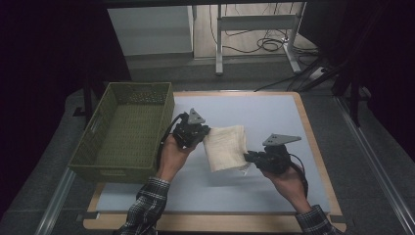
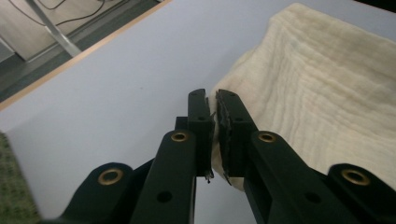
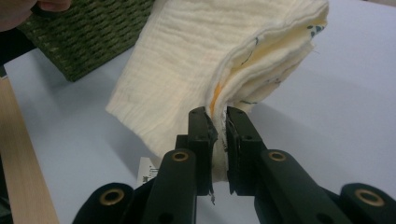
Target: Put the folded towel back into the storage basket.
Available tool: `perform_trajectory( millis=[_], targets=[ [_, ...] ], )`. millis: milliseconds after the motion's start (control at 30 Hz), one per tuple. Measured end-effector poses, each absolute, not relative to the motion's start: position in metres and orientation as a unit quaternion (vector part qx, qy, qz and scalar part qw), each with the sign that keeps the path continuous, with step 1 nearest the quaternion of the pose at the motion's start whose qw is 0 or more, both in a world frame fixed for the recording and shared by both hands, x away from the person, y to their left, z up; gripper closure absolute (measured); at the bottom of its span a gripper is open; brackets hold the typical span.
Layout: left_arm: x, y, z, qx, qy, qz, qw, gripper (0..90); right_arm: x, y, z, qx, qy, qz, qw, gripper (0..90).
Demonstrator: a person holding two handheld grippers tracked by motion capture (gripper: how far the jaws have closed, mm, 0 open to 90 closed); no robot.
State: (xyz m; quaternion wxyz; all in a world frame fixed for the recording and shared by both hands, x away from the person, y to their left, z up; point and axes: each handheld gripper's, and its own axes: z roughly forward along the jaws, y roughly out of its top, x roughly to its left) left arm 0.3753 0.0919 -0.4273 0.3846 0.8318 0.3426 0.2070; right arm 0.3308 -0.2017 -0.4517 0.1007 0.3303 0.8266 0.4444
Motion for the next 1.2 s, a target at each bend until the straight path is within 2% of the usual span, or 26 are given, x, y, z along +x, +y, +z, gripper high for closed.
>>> perform_trajectory(
  millis=[500, 1200],
  targets=[
    [0.378, 0.138, -0.402, 0.819, 0.367, 0.231, 0.375, 84.6, 0.350, -0.157, -0.432, 0.308, 0.828, 0.456, 0.106, 81.5],
    [0.381, 0.200, -0.373, 0.798, 0.396, 0.253, 0.377, 84.7, 0.368, -0.103, -0.410, 0.285, 0.827, 0.477, 0.089, 81.5]
  ],
)
